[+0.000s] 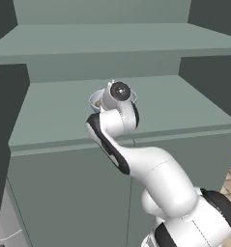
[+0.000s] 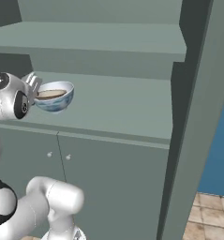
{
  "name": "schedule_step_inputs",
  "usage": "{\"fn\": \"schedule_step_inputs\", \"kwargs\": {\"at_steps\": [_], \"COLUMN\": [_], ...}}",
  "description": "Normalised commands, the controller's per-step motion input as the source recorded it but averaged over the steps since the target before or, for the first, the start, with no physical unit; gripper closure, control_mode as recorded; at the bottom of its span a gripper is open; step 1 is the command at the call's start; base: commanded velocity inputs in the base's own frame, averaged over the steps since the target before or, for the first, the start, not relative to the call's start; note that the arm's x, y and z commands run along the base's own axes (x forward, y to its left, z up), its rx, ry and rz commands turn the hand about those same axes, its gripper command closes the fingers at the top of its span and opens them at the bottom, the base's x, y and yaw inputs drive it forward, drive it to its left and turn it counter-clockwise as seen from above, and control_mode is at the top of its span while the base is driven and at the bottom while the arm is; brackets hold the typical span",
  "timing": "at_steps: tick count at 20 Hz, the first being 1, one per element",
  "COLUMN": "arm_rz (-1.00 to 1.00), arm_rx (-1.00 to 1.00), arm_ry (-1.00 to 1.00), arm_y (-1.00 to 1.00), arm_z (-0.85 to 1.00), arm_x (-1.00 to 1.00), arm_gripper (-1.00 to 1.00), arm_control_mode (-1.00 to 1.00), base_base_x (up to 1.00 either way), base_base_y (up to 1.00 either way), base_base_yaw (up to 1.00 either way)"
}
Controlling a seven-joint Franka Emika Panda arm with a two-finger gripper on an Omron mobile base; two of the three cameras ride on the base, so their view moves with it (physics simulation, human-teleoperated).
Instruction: Pick up the bowls on the counter and stack them on top of one another in the open cabinet. Place the smaller bowl on top of the larger bowl.
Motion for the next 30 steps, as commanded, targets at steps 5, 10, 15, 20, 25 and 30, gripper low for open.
{"fn": "schedule_step_inputs", "kwargs": {"at_steps": [5,10,15,20,25,30], "arm_rz": [0.00,0.00,0.00,0.00,0.00,0.00], "arm_rx": [0.00,0.00,0.01,0.02,0.01,0.02], "arm_ry": [0.00,0.00,0.01,0.02,0.01,0.00], "arm_y": [0.00,-0.02,-0.03,-0.01,-0.02,-0.03], "arm_z": [-0.15,-0.20,-0.16,-0.13,-0.25,-0.21], "arm_x": [0.50,0.42,0.30,0.21,0.08,0.00], "arm_gripper": [1.00,1.00,1.00,1.00,1.00,-1.00], "arm_control_mode": [-1.00,-1.00,-1.00,-1.00,-1.00,-1.00], "base_base_x": [0.00,0.00,0.00,0.00,0.00,0.00], "base_base_y": [0.00,0.00,0.00,0.00,0.00,0.00], "base_base_yaw": [0.00,0.00,0.00,0.00,0.00,0.00]}}
